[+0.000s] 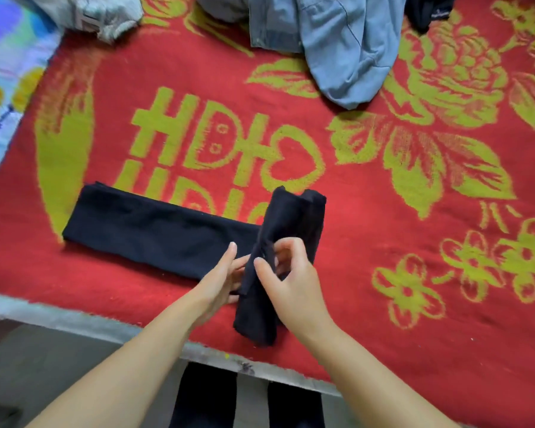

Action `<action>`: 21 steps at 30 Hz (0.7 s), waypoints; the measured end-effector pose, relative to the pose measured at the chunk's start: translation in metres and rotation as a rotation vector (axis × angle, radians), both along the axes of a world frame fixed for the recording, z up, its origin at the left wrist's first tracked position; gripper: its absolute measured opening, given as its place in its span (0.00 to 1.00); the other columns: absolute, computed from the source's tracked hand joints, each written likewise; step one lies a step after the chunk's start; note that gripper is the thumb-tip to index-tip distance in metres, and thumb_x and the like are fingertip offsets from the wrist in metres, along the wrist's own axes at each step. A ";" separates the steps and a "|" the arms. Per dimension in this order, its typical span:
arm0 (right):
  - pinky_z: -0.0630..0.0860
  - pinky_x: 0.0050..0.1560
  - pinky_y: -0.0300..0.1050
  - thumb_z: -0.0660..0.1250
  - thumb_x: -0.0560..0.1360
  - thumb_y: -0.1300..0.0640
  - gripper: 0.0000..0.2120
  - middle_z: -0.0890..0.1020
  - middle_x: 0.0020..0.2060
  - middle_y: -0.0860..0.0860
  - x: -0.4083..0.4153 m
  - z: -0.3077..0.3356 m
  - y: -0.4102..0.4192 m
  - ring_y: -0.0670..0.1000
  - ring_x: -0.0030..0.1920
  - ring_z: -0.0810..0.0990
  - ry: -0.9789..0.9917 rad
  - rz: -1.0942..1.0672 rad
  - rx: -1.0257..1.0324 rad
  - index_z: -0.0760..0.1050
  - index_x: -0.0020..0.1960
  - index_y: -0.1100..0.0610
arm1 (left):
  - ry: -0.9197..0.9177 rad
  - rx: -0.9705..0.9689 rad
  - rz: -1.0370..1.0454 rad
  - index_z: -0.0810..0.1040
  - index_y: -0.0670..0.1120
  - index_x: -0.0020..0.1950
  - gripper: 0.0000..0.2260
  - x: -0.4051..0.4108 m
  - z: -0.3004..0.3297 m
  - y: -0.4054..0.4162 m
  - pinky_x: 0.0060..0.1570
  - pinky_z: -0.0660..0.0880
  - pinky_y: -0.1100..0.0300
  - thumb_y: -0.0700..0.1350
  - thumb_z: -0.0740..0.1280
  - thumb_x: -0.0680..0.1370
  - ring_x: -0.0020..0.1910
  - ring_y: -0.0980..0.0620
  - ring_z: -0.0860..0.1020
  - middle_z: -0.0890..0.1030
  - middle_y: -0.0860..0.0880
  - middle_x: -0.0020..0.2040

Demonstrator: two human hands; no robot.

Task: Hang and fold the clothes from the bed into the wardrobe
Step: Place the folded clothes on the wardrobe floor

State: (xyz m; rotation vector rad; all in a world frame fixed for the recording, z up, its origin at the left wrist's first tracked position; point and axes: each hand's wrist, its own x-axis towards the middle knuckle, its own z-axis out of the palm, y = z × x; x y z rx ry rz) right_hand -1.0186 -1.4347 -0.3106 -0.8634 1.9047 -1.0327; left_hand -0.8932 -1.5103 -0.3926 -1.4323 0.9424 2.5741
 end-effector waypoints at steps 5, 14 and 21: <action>0.70 0.44 0.31 0.61 0.78 0.60 0.07 0.78 0.43 0.46 0.050 -0.040 -0.037 0.40 0.41 0.75 0.021 0.041 0.106 0.73 0.48 0.48 | -0.265 -0.239 0.221 0.72 0.48 0.70 0.23 0.074 -0.002 -0.063 0.64 0.66 0.57 0.59 0.50 0.82 0.65 0.53 0.73 0.74 0.52 0.66; 0.72 0.62 0.49 0.69 0.76 0.54 0.19 0.77 0.61 0.50 -0.013 -0.117 -0.023 0.51 0.58 0.77 -0.254 -0.391 0.515 0.70 0.64 0.55 | -0.434 -0.572 -0.287 0.48 0.53 0.79 0.26 0.071 -0.047 -0.066 0.73 0.47 0.56 0.56 0.53 0.82 0.78 0.51 0.49 0.46 0.49 0.79; 0.76 0.42 0.44 0.70 0.72 0.53 0.12 0.85 0.50 0.49 0.000 -0.054 -0.072 0.49 0.48 0.83 -0.354 -0.162 0.382 0.76 0.55 0.51 | -0.239 -0.252 -0.023 0.65 0.51 0.74 0.23 0.104 -0.036 -0.087 0.71 0.56 0.59 0.59 0.52 0.82 0.72 0.56 0.63 0.64 0.54 0.74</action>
